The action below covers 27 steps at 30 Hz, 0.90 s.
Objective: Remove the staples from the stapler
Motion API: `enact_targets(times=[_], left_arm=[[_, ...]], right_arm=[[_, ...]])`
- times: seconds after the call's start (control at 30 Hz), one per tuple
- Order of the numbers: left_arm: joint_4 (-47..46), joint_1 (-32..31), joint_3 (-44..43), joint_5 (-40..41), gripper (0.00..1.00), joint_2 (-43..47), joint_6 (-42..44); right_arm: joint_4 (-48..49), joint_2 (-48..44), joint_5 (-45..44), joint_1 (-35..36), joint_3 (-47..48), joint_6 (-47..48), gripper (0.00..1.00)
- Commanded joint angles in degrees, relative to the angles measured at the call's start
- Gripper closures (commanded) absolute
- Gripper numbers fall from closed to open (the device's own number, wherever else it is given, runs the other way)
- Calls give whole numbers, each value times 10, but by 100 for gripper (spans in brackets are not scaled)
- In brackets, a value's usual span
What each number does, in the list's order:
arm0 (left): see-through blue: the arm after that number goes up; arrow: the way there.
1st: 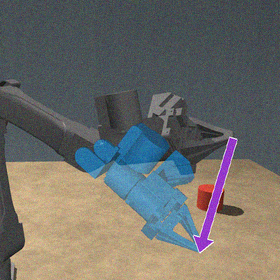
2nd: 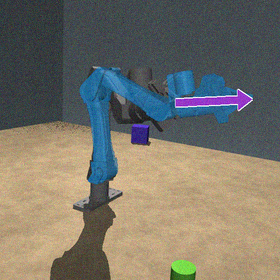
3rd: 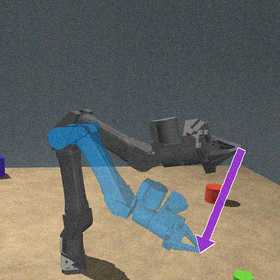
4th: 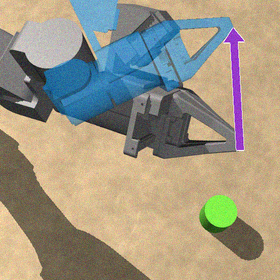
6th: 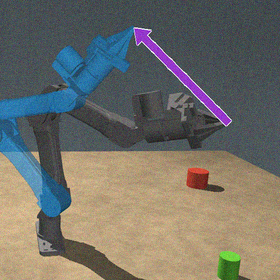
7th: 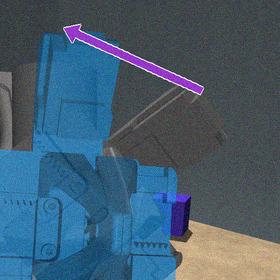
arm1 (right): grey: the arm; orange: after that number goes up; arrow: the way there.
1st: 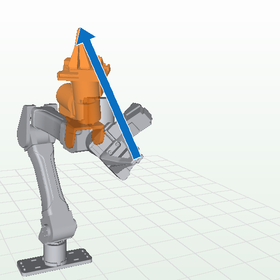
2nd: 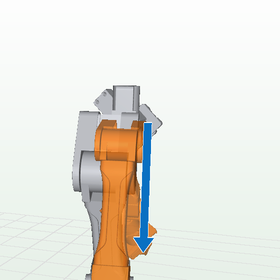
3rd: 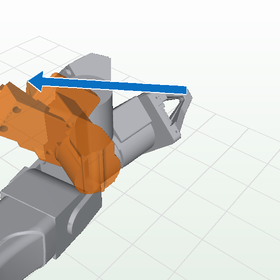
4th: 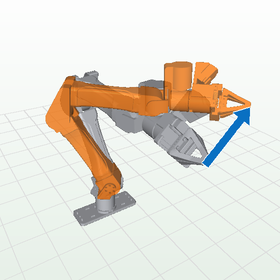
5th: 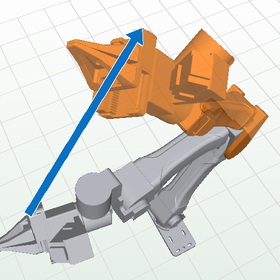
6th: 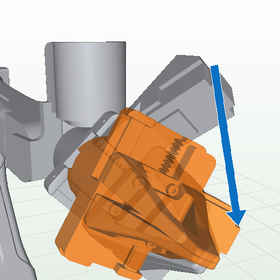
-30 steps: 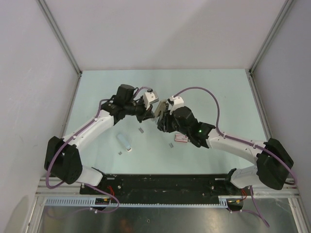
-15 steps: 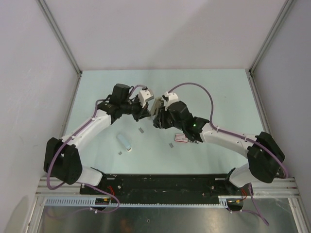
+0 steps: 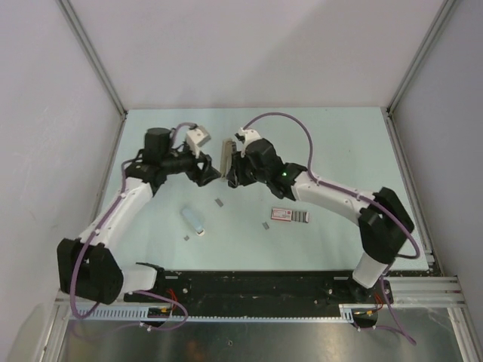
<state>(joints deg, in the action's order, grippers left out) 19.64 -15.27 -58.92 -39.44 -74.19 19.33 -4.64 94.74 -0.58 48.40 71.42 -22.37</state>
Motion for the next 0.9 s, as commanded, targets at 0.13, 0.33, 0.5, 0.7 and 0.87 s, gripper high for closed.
enact_targets(times=[0.13,0.33,0.5,0.7,0.87], left_arm=[[-9,213,-34,-102,11,56,-100],[-2,293,-26,-147,6,53,-117],[17,297,-15,-142,7,65,-104],[48,296,-3,-122,8,72,-74],[72,288,3,-107,7,75,-42]], right_arm=[[-144,134,-36,-10,193,49,100],[-289,261,-83,0,374,91,100],[-391,360,-86,0,521,107,100],[-453,441,-76,2,629,112,100],[-448,453,-59,1,636,108,88]])
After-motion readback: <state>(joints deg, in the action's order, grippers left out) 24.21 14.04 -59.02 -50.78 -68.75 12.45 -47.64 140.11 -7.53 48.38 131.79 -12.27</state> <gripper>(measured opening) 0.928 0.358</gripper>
